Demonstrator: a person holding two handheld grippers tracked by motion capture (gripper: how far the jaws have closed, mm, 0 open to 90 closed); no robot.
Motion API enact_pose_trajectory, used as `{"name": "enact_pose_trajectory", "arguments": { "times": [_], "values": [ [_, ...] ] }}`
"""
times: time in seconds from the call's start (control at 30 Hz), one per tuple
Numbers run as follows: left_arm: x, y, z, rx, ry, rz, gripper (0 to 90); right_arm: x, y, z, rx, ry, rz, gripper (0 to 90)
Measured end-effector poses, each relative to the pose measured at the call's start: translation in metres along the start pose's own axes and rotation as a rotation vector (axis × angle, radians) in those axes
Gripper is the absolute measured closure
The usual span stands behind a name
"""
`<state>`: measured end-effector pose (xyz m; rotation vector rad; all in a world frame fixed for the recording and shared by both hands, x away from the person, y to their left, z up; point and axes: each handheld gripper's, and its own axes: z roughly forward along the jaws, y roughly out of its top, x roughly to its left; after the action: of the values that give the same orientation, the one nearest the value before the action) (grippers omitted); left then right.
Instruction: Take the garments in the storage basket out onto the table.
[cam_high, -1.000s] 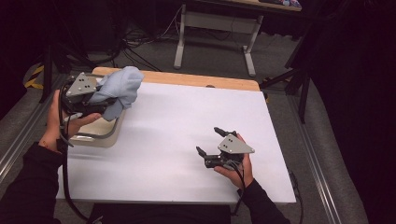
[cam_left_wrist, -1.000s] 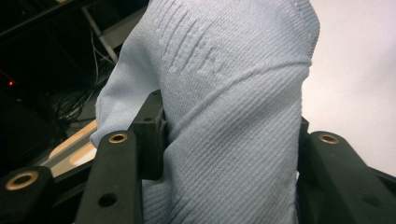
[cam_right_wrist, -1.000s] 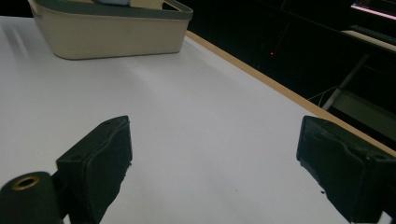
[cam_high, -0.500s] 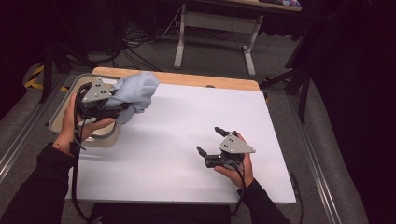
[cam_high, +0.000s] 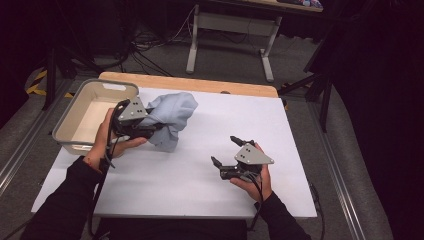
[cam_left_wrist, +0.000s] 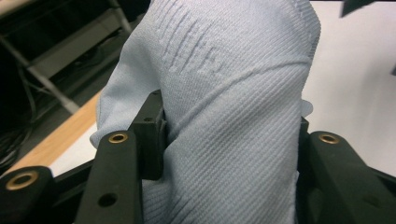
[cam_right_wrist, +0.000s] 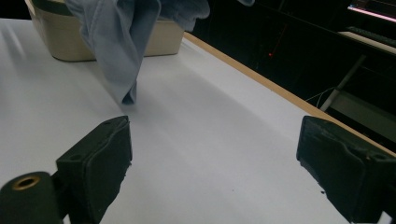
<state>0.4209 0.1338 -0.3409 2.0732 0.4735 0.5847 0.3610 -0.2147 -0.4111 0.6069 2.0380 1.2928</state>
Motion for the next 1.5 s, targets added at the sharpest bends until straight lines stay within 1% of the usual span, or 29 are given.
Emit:
{"name": "enact_pose_trajectory", "arguments": {
  "times": [0.03, 0.07, 0.1, 0.17, 0.2, 0.23, 0.27, 0.3, 0.33, 0.47, 0.53, 0.57, 0.6, 0.67, 0.7, 0.87, 0.93, 1.0, 1.07, 1.13, 1.17, 1.2, 1.23, 1.3, 1.33, 1.37, 1.4, 1.47, 1.5],
  "values": [
    [-0.004, 0.001, 0.006, 0.004, -0.007, 0.011, 50.3, 0.000, 0.000, 0.000, 0.000, -0.001, -0.001, 11.2],
    [-0.004, 0.001, 0.006, 0.004, -0.007, 0.011, 50.2, 0.000, 0.000, 0.000, -0.001, -0.001, -0.002, 11.2],
    [-0.010, 0.001, 0.014, 0.005, -0.038, 0.014, 50.2, -0.001, 0.000, 0.000, -0.002, 0.000, -0.002, 11.2],
    [-0.012, 0.001, 0.017, 0.007, -0.043, 0.016, 50.1, -0.001, 0.000, -0.001, -0.001, -0.001, -0.003, 11.2],
    [-0.017, 0.001, 0.025, 0.011, -0.057, 0.027, 50.0, -0.001, 0.000, -0.001, -0.003, 0.000, -0.002, 11.2],
    [-0.017, 0.001, 0.025, 0.011, -0.057, 0.027, 49.9, -0.001, 0.000, -0.001, -0.002, 0.000, -0.002, 11.2],
    [-0.021, 0.001, 0.030, 0.014, -0.072, 0.028, 49.8, -0.001, 0.000, -0.001, -0.002, -0.001, -0.002, 11.2],
    [-0.021, 0.001, 0.030, 0.014, -0.072, 0.028, 49.8, -0.001, 0.000, -0.001, -0.002, -0.001, -0.002, 11.2],
    [-0.024, 0.001, 0.034, 0.015, -0.088, 0.029, 49.6, -0.001, 0.000, -0.001, -0.001, 0.000, 0.001, 11.2],
    [-0.030, -0.003, 0.045, 0.026, -0.128, 0.035, 47.9, -0.002, -0.001, -0.001, 0.000, -0.001, -0.001, 11.2],
    [-0.033, -0.004, 0.050, 0.042, -0.124, 0.046, 47.1, -0.002, -0.001, 0.000, 0.002, -0.001, 0.001, 11.1],
    [-0.033, -0.004, 0.050, 0.042, -0.124, 0.046, 46.9, -0.002, -0.001, 0.000, 0.004, 0.001, 0.004, 11.2],
    [-0.036, -0.006, 0.055, 0.050, -0.133, 0.046, 46.7, -0.002, -0.001, 0.000, 0.004, -0.001, 0.003, 11.1],
    [-0.037, -0.006, 0.058, 0.051, -0.141, 0.046, 45.9, -0.002, -0.001, 0.000, 0.003, -0.001, 0.002, 11.2],
    [-0.040, -0.007, 0.061, 0.061, -0.144, 0.058, 45.6, -0.002, -0.001, 0.000, 0.004, -0.001, 0.002, 11.2],
    [-0.045, -0.009, 0.069, 0.075, -0.148, 0.080, 44.5, -0.002, -0.001, 0.001, 0.007, -0.003, 0.001, 11.2],
    [-0.046, -0.009, 0.072, 0.073, -0.139, 0.082, 44.5, -0.002, -0.002, 0.001, 0.008, -0.002, 0.004, 11.2],
    [-0.046, -0.010, 0.071, 0.065, -0.134, 0.074, 44.5, -0.002, -0.002, 0.001, 0.008, -0.003, 0.005, 11.2],
    [-0.044, -0.010, 0.069, 0.038, -0.133, 0.066, 44.3, -0.002, -0.002, 0.001, 0.013, -0.002, 0.005, 11.2],
    [-0.042, -0.009, 0.066, 0.021, -0.117, 0.064, 41.0, -0.002, -0.003, 0.001, 0.015, -0.001, 0.006, 11.2],
    [-0.040, -0.009, 0.061, 0.015, -0.108, 0.061, 39.6, -0.002, -0.003, 0.001, 0.015, -0.002, 0.006, 11.2],
    [-0.040, -0.009, 0.061, 0.015, -0.108, 0.061, 37.5, -0.002, -0.003, 0.001, 0.015, -0.002, 0.007, 11.2],
    [-0.039, -0.009, 0.057, 0.008, -0.093, 0.057, 37.5, -0.002, -0.003, 0.001, 0.015, -0.002, 0.007, 11.2],
    [-0.039, -0.011, 0.048, -0.015, -0.076, 0.060, 33.8, -0.003, -0.003, 0.001, 0.014, -0.006, 0.011, 11.5],
    [-0.039, -0.013, 0.043, -0.033, -0.073, 0.056, 32.2, -0.004, -0.003, 0.001, 0.012, -0.008, 0.014, 11.7],
    [-0.039, -0.016, 0.039, -0.039, -0.075, 0.052, 29.4, -0.005, -0.004, 0.001, 0.012, -0.010, 0.024, 12.4],
    [-0.042, -0.022, 0.034, -0.041, -0.063, 0.053, 27.7, -0.005, -0.004, 0.001, 0.014, -0.011, 0.029, 12.6],
    [-0.043, -0.025, 0.032, -0.043, -0.065, 0.046, 25.5, -0.006, -0.004, 0.001, 0.017, -0.012, 0.029, 13.0],
    [-0.048, -0.034, 0.028, -0.035, -0.052, 0.042, 22.9, -0.009, -0.003, 0.001, 0.016, -0.011, 0.044, 15.4]
  ]
}}
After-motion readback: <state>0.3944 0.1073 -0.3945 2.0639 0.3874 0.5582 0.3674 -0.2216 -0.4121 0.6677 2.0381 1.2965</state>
